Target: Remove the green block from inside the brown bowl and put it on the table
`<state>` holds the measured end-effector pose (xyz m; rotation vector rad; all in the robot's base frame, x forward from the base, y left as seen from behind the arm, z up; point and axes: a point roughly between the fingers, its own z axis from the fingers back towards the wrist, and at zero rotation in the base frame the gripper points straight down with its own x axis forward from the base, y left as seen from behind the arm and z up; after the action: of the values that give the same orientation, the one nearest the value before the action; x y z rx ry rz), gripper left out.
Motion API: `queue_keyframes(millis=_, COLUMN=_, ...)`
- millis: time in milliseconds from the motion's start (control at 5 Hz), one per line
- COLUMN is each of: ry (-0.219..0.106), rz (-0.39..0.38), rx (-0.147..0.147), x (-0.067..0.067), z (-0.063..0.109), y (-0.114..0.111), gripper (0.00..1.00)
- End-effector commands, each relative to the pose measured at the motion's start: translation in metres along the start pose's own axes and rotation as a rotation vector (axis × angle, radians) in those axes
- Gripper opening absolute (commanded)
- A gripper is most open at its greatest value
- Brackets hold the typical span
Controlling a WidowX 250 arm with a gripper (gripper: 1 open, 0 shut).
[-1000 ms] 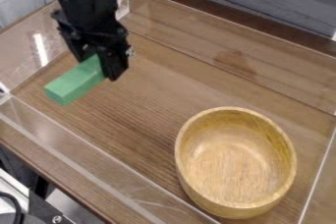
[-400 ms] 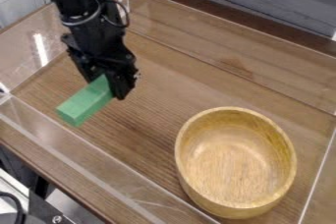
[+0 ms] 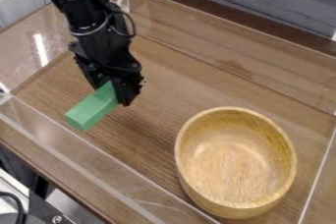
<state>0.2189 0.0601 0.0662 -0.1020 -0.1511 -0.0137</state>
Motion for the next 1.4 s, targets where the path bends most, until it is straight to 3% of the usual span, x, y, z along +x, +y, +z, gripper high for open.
queue_keyframes(millis=0, ry=-0.035, rz=-0.011, rx=0.006, x=0.009, z=0.003, y=-0.001, gripper=1.00)
queue_keyframes(millis=1200, ry=-0.038, rz=0.010, rx=-0.022, x=0.014, z=-0.027, y=-0.005, gripper=1.00)
